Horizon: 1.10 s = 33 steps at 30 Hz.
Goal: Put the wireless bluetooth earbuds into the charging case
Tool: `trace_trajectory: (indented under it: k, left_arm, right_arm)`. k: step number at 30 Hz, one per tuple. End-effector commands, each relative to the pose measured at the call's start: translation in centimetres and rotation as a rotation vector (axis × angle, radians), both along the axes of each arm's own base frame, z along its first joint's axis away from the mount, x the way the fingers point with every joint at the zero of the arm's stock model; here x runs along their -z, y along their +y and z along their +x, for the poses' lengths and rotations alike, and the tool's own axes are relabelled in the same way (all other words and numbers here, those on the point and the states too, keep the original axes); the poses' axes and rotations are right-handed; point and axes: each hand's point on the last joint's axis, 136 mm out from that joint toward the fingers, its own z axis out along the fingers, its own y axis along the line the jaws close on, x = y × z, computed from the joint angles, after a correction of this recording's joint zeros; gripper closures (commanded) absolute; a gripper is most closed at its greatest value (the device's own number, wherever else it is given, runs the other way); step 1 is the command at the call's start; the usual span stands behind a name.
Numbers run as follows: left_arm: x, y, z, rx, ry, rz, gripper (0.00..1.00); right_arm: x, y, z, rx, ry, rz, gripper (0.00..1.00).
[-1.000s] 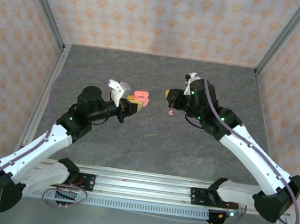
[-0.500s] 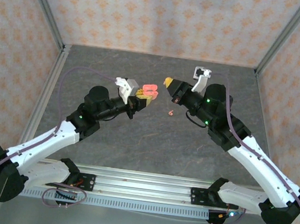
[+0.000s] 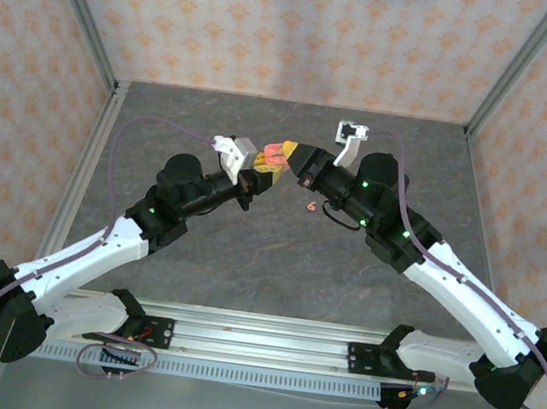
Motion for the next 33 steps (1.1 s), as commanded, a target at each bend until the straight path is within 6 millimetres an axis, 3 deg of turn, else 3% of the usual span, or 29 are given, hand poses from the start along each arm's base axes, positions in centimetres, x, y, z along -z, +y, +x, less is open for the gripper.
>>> trace_trajectory:
  k: [1, 15, 23, 33]
  left_arm:
    - [-3.2, 0.1, 0.3, -0.032, -0.095, -0.037, 1.00]
    - [-3.5, 0.3, 0.6, -0.052, -0.109, -0.025, 1.00]
    - [-3.7, 0.4, 0.5, -0.053, -0.113, -0.026, 1.00]
    - [-3.4, 0.3, 0.4, -0.043, -0.100, -0.029, 1.00]
  right_arm:
    - [-0.2, 0.8, 0.1, -0.020, 0.006, 0.039, 0.89]
    - [1.7, 2.2, -0.5, -0.053, 0.073, 0.030, 0.89]
    - [2.5, 1.7, -0.5, -0.032, 0.091, -0.001, 0.89]
    - [1.1, 0.8, 0.1, 0.026, 0.078, 0.020, 0.88]
